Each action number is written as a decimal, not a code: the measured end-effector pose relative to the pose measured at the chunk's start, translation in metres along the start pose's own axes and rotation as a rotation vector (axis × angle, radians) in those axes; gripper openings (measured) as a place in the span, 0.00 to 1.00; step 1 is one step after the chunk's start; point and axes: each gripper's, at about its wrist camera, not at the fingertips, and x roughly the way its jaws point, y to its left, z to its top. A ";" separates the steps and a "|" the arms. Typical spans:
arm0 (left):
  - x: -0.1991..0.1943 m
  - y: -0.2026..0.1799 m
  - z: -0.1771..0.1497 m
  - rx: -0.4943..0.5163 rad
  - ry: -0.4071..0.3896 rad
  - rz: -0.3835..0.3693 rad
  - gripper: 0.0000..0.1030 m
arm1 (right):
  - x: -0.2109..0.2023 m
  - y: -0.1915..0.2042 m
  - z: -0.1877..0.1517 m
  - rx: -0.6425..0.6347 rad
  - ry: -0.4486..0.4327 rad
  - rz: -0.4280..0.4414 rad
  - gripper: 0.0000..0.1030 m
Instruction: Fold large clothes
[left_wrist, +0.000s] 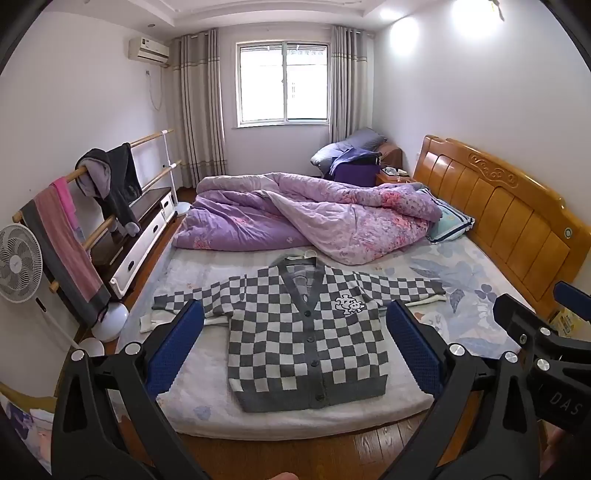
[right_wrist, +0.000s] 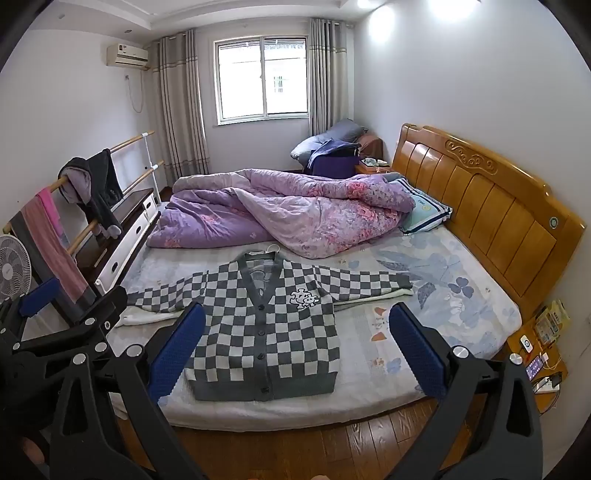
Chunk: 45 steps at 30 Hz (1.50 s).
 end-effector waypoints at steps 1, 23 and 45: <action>0.000 0.000 0.000 0.001 -0.001 0.001 0.95 | 0.000 0.000 0.000 0.000 -0.005 0.001 0.93; 0.013 -0.005 -0.004 0.008 0.007 0.004 0.96 | 0.003 0.002 -0.001 -0.003 0.002 -0.002 0.93; 0.014 -0.002 -0.003 0.006 0.009 0.004 0.95 | 0.003 0.002 -0.001 -0.006 0.002 -0.006 0.93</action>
